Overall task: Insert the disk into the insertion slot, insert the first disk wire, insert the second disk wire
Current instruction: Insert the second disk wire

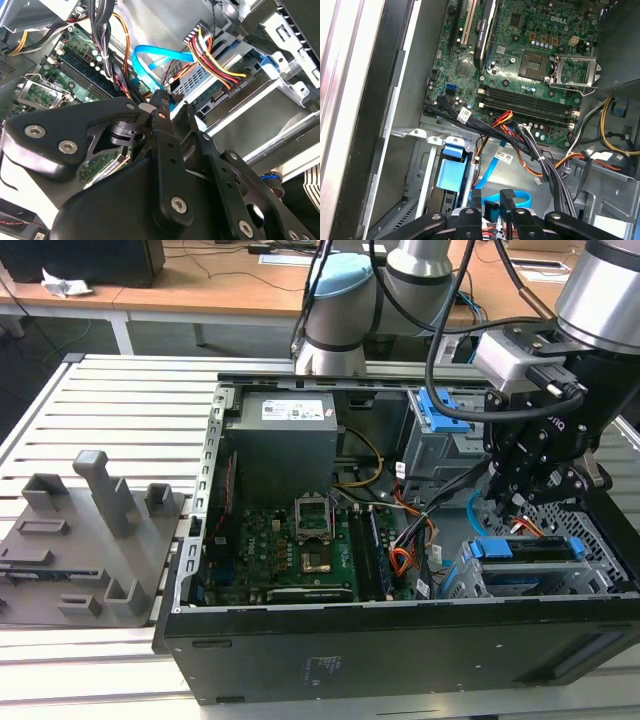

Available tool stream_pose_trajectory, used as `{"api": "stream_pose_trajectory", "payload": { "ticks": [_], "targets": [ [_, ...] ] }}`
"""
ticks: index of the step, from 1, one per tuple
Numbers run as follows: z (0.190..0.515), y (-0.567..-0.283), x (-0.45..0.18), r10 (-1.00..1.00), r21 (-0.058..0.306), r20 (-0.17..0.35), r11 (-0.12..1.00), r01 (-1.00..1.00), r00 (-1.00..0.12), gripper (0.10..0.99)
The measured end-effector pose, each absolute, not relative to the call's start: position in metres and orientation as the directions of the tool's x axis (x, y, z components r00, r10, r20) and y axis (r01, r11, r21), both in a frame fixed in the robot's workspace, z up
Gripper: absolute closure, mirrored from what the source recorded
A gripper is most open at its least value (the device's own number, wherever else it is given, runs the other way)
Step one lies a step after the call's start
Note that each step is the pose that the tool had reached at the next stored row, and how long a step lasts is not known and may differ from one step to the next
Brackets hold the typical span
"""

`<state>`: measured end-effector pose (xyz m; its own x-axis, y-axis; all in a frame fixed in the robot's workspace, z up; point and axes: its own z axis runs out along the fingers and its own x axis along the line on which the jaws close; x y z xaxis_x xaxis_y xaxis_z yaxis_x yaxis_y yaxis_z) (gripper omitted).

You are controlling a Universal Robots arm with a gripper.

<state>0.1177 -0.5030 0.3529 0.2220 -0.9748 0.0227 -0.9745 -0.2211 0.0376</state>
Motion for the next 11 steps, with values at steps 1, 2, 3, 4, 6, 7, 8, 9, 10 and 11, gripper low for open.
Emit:
{"api": "stream_pose_trajectory", "payload": {
  "ticks": [1, 2, 3, 4, 6, 7, 8, 9, 10, 11],
  "targets": [
    [0.3521, -0.5029, 0.1176, -0.975, 0.038, 0.024, -0.221, -0.974, 0.222, 0.796],
    [0.3507, -0.5030, 0.1175, -0.974, 0.038, 0.026, -0.222, -0.974, 0.223, 0.796],
    [0.3496, -0.5030, 0.1175, -0.974, 0.038, 0.026, -0.223, -0.974, 0.224, 0.796],
    [0.3489, -0.5030, 0.1174, -0.974, 0.039, 0.028, -0.224, -0.974, 0.225, 0.796],
    [0.3489, -0.5030, 0.1174, -0.974, 0.039, 0.029, -0.224, -0.974, 0.225, 0.796],
    [0.3488, -0.5030, 0.1174, -0.974, 0.039, 0.028, -0.224, -0.974, 0.225, 0.796],
    [0.3488, -0.5030, 0.1174, -0.974, 0.039, 0.028, -0.225, -0.974, 0.226, 0.796],
    [0.3488, -0.5030, 0.1174, -0.974, 0.039, 0.028, -0.225, -0.974, 0.226, 0.878],
    [0.3488, -0.5030, 0.1174, -0.974, 0.039, 0.028, -0.225, -0.974, 0.226, 0.922],
    [0.3488, -0.5030, 0.1174, -0.974, 0.039, 0.028, -0.225, -0.974, 0.226, 0.922]
  ]
}}
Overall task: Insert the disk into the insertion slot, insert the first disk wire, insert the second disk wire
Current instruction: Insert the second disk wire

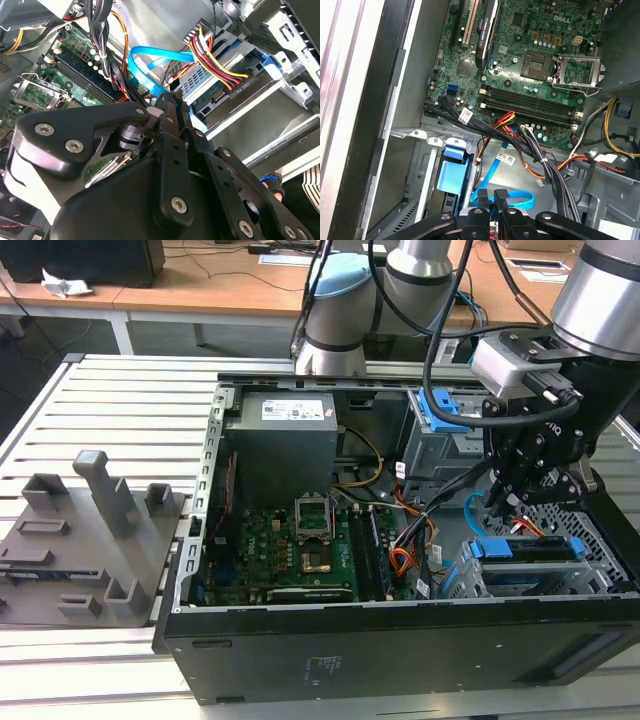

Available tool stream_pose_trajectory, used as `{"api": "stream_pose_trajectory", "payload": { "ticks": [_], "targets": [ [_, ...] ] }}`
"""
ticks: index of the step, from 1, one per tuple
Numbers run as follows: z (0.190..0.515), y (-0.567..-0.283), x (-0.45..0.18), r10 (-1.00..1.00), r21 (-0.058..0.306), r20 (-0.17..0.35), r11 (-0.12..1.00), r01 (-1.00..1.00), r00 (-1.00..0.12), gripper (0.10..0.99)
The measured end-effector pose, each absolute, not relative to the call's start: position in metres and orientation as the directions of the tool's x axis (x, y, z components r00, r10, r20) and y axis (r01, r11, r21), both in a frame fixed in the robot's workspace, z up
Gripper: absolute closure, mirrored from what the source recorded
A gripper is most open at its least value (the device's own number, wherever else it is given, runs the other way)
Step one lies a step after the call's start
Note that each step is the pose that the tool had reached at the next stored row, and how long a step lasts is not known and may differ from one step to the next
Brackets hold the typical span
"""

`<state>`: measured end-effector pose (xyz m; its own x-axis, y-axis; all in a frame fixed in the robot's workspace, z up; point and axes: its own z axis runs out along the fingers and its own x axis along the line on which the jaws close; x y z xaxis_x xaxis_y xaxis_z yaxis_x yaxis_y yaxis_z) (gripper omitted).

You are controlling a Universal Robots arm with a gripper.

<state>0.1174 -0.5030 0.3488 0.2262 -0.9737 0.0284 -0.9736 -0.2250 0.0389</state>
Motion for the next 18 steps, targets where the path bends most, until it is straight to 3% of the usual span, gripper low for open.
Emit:
{"api": "stream_pose_trajectory", "payload": {
  "ticks": [5, 11, 18],
  "targets": [
    [0.349, -0.506, 0.117, -0.974, 0.039, 0.028, -0.225, -0.973, 0.227, 0.922],
    [0.348, -0.537, 0.118, -0.974, 0.039, 0.030, -0.225, -0.973, 0.227, 0.922],
    [0.348, -0.538, 0.118, -0.978, 0.039, 0.030, -0.204, -0.978, 0.205, 0.922]
  ]
}}
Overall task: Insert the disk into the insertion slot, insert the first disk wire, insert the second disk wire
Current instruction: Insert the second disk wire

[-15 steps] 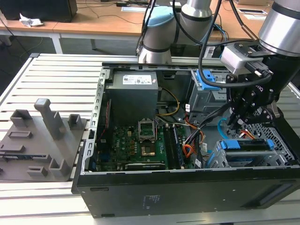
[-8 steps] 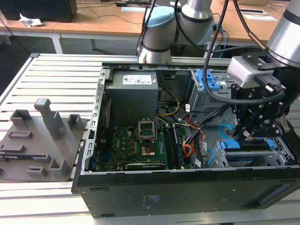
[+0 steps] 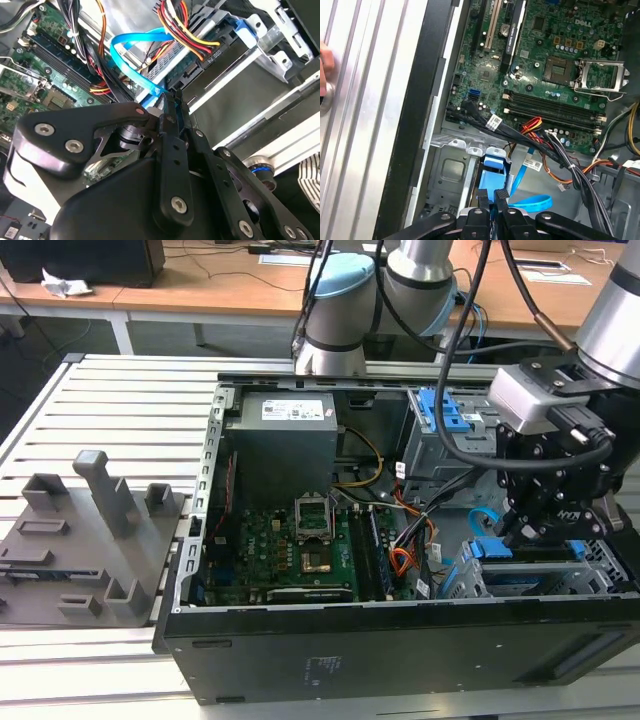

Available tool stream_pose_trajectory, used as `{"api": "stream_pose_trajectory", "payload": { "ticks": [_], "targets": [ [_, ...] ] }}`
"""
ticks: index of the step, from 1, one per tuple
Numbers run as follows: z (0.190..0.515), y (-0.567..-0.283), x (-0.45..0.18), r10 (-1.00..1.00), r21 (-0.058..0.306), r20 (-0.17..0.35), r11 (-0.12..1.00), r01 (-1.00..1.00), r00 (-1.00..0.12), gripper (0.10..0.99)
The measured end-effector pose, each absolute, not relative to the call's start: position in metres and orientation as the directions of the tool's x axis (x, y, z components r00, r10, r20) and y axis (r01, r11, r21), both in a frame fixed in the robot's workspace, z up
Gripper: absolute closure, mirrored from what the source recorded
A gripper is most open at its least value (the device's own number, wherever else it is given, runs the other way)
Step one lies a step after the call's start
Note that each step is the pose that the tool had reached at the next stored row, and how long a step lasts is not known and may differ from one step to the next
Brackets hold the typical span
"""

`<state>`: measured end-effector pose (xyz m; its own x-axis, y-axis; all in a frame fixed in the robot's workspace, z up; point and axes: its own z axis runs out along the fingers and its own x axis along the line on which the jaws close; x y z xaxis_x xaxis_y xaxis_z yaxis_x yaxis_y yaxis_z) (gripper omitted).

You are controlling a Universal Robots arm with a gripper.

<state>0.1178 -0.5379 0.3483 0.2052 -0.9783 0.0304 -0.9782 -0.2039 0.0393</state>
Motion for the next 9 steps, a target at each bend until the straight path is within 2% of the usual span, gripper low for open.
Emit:
{"api": "stream_pose_trajectory", "payload": {
  "ticks": [9],
  "targets": [
    [0.3482, -0.5379, 0.1178, -1.000, 0.039, 0.031, -0.001, -0.999, 0.002, 0.922]
  ]
}}
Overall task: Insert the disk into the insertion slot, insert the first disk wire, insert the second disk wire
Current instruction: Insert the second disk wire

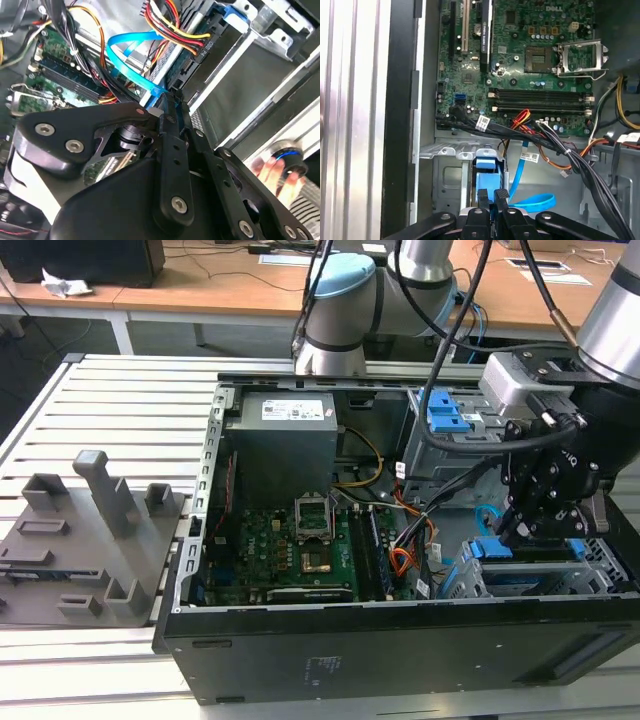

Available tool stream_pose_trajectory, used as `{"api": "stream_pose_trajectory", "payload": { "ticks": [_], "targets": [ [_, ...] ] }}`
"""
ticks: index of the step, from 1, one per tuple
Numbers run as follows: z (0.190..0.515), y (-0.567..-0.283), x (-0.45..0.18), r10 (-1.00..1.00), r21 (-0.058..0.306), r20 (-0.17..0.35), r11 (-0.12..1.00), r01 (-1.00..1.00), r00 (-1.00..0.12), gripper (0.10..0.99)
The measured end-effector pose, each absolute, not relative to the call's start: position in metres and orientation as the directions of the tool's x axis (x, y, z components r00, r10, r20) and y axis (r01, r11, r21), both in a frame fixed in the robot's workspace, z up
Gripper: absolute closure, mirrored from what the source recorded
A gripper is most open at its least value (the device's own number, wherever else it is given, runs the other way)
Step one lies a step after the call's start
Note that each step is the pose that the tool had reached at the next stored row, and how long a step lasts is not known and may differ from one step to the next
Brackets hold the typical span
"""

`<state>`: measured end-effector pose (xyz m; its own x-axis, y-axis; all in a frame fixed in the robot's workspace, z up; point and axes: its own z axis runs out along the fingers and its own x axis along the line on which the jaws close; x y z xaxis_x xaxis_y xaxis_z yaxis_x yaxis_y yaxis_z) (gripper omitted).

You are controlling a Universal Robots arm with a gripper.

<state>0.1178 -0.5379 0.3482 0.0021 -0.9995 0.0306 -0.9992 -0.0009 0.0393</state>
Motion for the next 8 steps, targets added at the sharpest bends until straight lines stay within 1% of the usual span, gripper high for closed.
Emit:
{"api": "stream_pose_trajectory", "payload": {
  "ticks": [4, 8],
  "targets": [
    [0.3478, -0.5377, 0.1194, -0.996, 0.039, 0.031, 0.089, -0.995, -0.088, 0.922],
    [0.3470, -0.5349, 0.1248, -0.996, 0.040, 0.030, 0.091, -0.995, -0.090, 0.922]
  ]
}}
